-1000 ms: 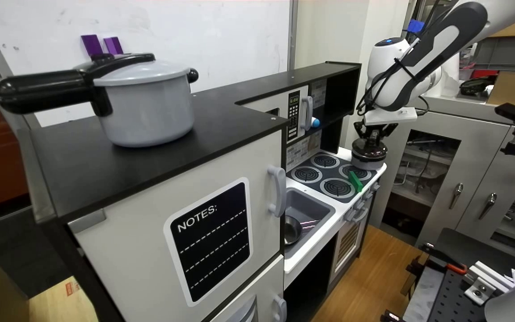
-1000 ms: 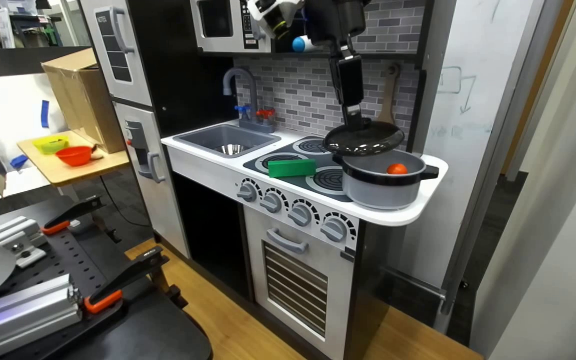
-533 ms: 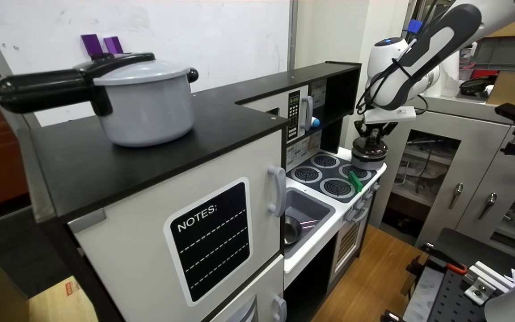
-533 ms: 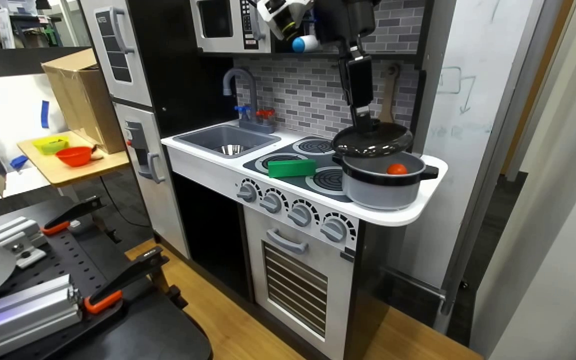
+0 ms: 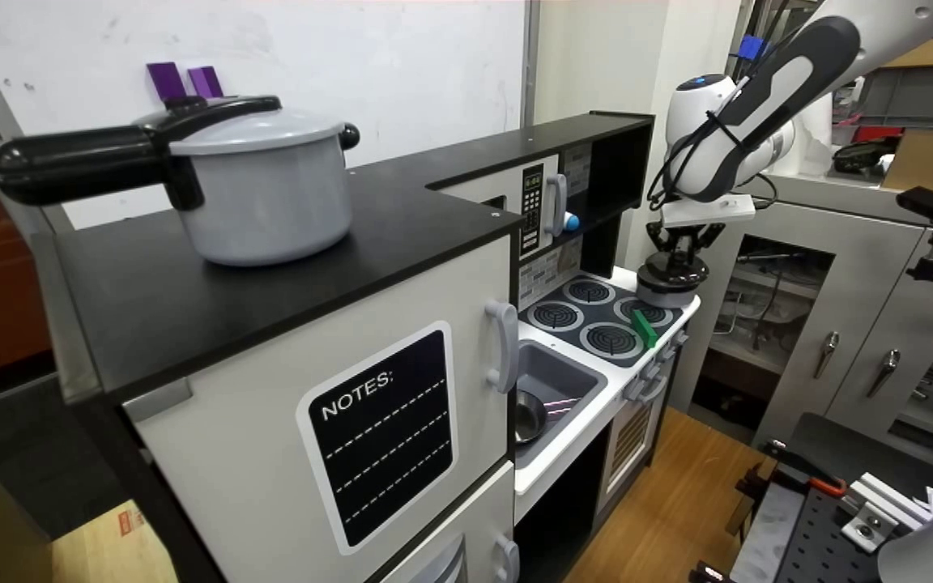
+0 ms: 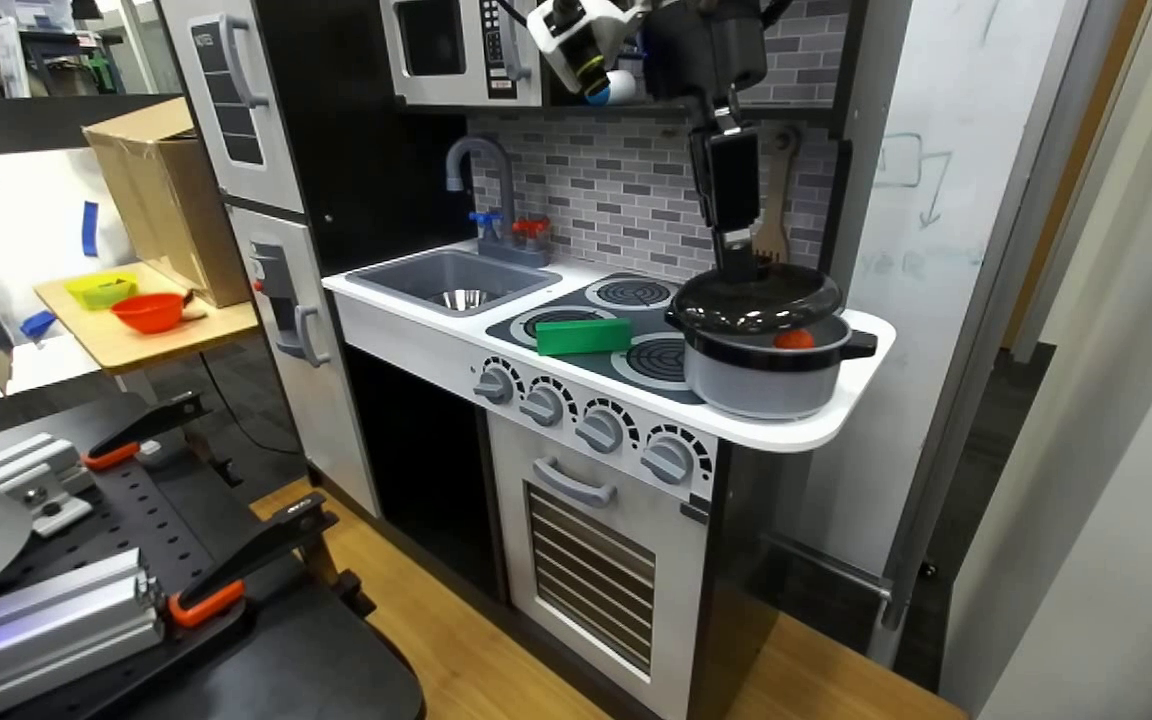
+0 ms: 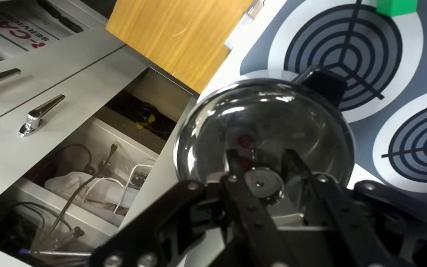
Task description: Take off the lid from the pot, place the white object inside, and cover it with the lid
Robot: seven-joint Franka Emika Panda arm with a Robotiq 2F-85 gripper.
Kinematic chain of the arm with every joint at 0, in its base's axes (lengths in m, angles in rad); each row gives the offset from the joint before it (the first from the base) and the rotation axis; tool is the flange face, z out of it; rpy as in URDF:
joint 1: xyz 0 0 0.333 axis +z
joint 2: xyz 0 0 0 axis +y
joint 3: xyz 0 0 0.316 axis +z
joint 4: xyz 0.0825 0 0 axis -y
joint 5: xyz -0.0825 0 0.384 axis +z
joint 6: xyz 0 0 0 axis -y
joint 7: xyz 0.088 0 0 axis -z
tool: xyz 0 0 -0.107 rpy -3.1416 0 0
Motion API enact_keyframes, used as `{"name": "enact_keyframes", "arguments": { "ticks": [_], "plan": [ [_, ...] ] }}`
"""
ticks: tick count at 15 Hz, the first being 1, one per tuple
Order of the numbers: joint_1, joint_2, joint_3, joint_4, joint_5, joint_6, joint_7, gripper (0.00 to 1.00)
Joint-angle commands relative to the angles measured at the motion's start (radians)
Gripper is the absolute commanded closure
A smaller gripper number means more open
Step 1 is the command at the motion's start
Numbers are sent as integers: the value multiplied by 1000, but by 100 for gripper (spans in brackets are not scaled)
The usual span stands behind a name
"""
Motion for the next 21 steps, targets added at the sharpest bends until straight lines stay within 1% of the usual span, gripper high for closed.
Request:
{"name": "enact_keyframes", "arguments": {
  "ticks": [1,7,11,17,18,19,20,21],
  "plan": [
    [18,30,-19,51,9,-35,-15,92],
    [20,47,-14,81,30,-31,-44,92],
    [24,37,-19,58,16,-3,-53,92],
    [23,27,-12,43,32,-3,-87,92],
    [21,25,-8,39,46,-4,-105,89],
    [23,26,-9,39,49,-6,-109,80],
    [24,26,-9,40,58,-11,-116,44],
    [26,27,-12,41,61,-13,-116,42]
  ]
}}
